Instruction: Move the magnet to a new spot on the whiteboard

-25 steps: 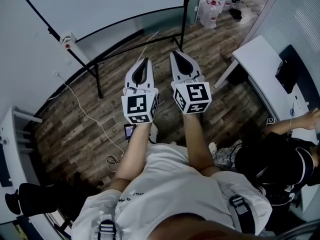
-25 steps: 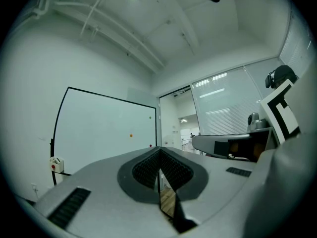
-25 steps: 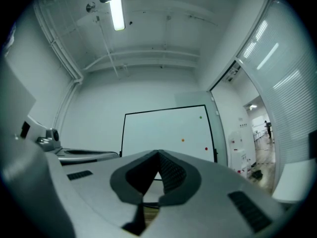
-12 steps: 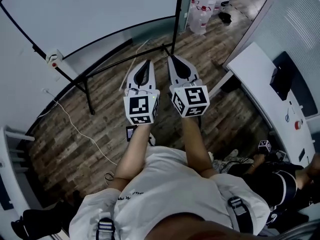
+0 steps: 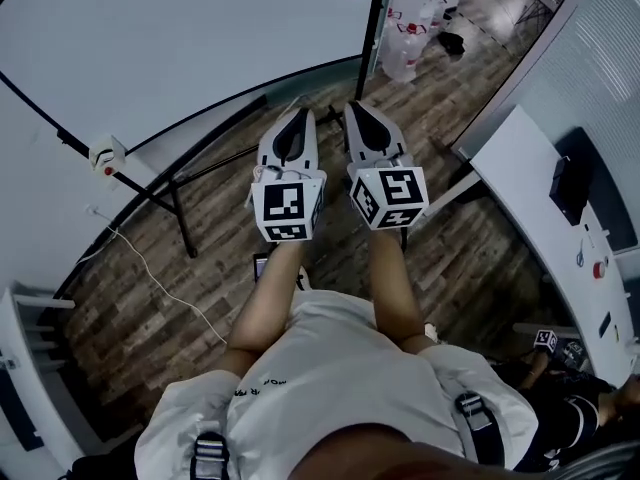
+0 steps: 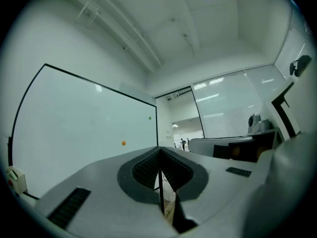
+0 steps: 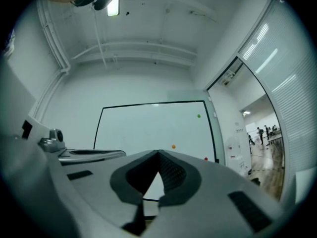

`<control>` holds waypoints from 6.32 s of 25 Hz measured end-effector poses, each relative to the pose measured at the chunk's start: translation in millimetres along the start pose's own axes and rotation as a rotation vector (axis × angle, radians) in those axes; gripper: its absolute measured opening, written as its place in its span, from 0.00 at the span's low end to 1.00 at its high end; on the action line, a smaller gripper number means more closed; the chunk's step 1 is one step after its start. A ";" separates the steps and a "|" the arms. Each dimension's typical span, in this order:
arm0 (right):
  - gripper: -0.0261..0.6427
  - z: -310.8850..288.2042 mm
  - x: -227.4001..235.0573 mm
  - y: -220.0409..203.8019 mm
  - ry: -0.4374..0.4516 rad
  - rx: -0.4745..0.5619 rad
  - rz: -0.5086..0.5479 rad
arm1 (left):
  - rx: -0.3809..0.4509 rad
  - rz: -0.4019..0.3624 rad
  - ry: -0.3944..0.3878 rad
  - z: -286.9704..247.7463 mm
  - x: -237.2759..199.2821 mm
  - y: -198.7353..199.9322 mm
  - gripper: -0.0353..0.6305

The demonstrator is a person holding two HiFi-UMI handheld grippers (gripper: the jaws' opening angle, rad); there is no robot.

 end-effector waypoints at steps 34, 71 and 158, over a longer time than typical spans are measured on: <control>0.05 -250.0 63.3 -57.5 0.067 -0.007 0.001 | 0.002 -0.021 0.091 -204.8 -144.6 -14.7 0.06; 0.05 -427.6 54.9 -93.0 0.085 -0.056 -0.004 | 0.016 -0.013 0.067 -295.0 -258.3 -23.6 0.06; 0.24 -490.6 69.4 -82.6 0.034 -0.112 0.033 | 0.025 -0.018 0.087 -292.8 -271.8 -18.6 0.06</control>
Point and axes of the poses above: the fingertips, and each gripper's own axes: z backward along the fingers, x to its right, y out of its top, the point moved 5 cm from there along z, backward along the fingers, and after that the axes turned 13 degrees about z, right-handed, at the moved point
